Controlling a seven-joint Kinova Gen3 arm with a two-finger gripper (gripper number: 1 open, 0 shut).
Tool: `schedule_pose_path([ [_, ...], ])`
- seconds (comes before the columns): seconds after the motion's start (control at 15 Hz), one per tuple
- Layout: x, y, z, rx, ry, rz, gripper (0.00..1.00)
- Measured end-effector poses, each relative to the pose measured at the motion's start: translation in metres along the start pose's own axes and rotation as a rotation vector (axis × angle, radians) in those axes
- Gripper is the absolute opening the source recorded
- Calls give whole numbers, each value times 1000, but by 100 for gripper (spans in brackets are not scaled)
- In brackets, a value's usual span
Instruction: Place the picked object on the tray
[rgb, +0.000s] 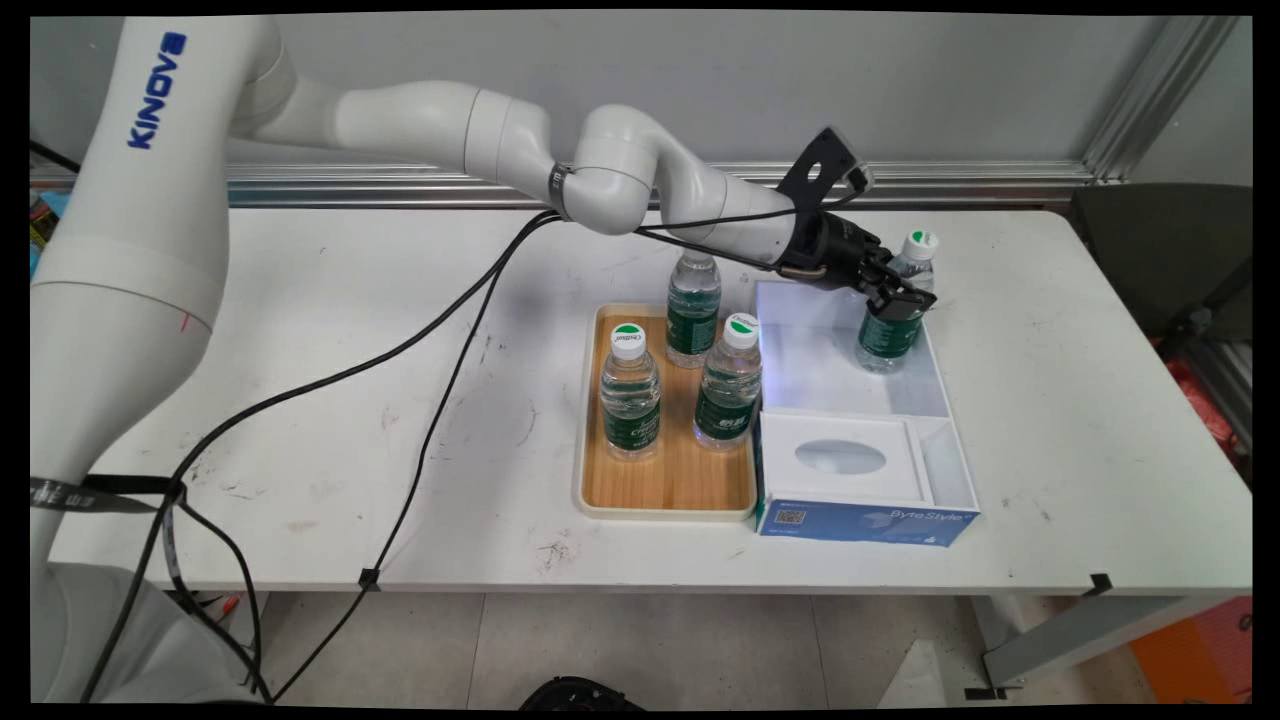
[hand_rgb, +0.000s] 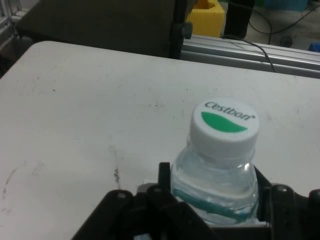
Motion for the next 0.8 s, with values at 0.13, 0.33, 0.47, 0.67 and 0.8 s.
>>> schedule_pose_path([
  [0.13,5,0,-4,3,6,3,0],
  [0.33,17,-2,-14,13,14,11,0],
  [0.47,27,-3,-24,20,18,21,0],
  [0.67,39,-7,-42,36,6,44,0],
  [0.8,45,-11,-59,54,-10,65,0],
])
